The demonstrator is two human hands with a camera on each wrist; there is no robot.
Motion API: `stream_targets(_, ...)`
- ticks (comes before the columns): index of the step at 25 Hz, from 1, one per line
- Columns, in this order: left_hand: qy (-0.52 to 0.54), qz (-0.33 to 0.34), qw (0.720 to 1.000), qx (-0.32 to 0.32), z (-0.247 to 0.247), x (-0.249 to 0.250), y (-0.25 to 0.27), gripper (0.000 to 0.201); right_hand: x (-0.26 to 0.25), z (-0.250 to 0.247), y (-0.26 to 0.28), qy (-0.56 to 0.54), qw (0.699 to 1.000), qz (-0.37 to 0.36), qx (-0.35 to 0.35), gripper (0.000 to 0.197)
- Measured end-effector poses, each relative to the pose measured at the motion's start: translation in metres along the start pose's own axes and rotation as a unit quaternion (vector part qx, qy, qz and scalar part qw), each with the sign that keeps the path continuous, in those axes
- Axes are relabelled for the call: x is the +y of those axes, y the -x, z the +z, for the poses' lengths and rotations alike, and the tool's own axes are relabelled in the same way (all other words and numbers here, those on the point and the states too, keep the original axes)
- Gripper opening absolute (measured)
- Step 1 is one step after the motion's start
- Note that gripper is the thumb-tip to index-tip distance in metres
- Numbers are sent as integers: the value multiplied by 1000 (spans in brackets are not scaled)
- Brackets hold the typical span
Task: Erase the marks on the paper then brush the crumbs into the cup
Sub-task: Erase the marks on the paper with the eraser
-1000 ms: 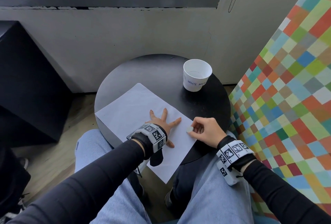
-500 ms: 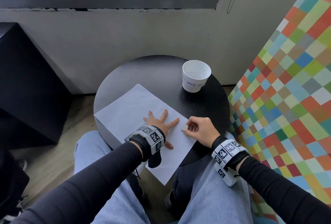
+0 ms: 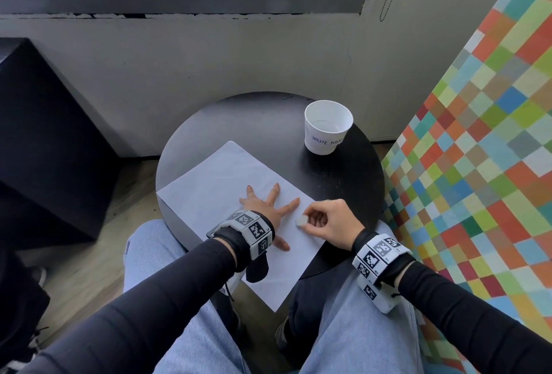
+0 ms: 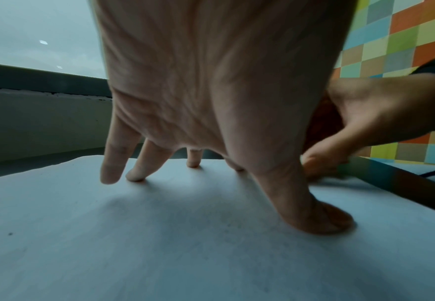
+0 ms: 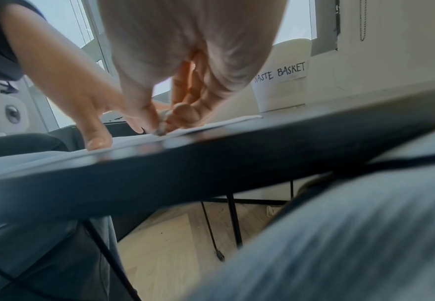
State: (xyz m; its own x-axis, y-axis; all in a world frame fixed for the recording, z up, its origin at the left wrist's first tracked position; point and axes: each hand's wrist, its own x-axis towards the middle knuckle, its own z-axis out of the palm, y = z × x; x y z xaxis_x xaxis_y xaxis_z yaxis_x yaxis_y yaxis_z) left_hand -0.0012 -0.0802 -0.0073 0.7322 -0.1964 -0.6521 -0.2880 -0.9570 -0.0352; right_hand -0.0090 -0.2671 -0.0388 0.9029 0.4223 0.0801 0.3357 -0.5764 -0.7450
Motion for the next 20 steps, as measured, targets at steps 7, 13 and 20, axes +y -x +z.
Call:
stream_targets(7,-7,-4,1000,2,0,1,0,111,1,3,0,26,999,-34,-3,17)
stream_targets(13,-10,-7,1000,5,1,2,1,111,-1,6,0,21,999,-40,-20,17)
stream_targets(20,-5,-5,1000,7,3,2,-1,112,-3,8,-1,21,999,-44,-24,17)
